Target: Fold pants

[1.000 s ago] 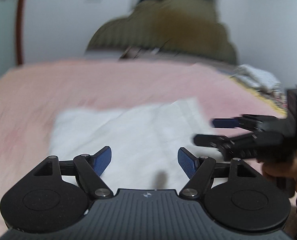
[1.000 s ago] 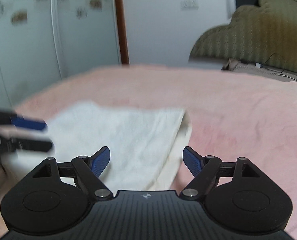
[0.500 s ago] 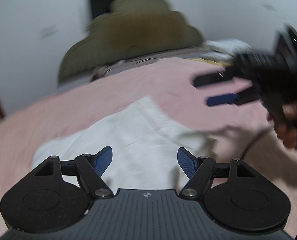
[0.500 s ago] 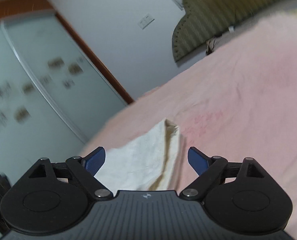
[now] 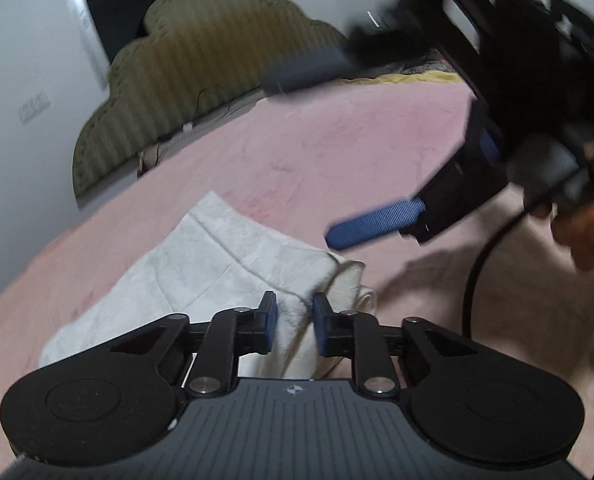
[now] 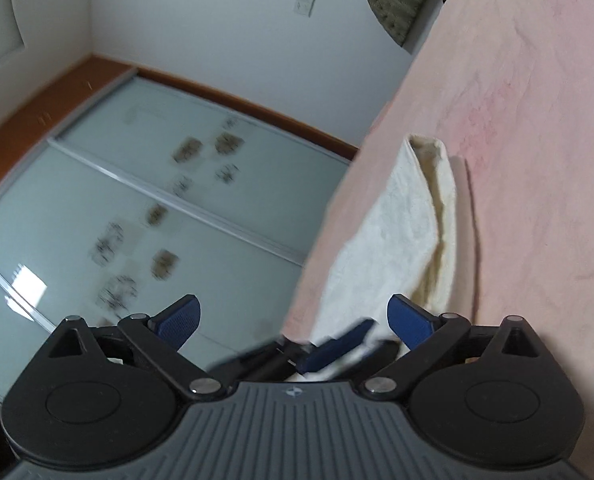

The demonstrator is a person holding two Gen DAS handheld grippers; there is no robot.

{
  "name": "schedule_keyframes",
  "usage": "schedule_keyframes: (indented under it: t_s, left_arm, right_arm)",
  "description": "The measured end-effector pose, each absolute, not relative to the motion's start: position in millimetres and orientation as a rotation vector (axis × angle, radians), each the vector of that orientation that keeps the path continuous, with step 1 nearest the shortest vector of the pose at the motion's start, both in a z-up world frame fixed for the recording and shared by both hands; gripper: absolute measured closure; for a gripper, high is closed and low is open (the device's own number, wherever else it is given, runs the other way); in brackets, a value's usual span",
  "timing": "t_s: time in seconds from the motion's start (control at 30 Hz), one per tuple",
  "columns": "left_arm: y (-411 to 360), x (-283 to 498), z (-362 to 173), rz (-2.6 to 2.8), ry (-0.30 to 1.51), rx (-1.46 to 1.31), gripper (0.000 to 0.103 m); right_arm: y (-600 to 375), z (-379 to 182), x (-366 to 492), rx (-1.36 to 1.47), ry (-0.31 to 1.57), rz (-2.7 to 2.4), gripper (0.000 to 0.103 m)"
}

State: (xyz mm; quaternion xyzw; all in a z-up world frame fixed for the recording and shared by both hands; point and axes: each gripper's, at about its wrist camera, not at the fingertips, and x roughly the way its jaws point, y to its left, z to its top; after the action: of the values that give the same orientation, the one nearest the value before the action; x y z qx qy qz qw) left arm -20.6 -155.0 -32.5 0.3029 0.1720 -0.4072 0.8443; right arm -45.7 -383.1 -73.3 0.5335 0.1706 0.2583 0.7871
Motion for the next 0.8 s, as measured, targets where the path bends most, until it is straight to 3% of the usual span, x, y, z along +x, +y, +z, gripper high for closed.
schedule_keyframes:
  t_s: [0.47,0.67,0.73,0.8]
  left_arm:
    - [-140.0,-19.4,-45.6,-0.829,0.334,0.707,0.074]
    - [-143.5,-23.6,-44.1,-0.828,0.299,0.667,0.095]
    - [-141.9,-23.8,-42.8,-0.826,0.287,0.657,0.097]
    - [-139.8,-21.7,-41.0,-0.820,0.290,0.636,0.099]
  right_arm:
    - [-360.1,-92.2,-28.4,1.133,0.553,0.513,0.003]
    - [-355.1,-86.6,-11.5,1.093,0.511,0.468,0.003]
    - [-349.8,-82.6,-6.1,1.027,0.515,0.425,0.016]
    - [-347.3,-79.4,-4.8,0.963,0.539,0.341,0.076]
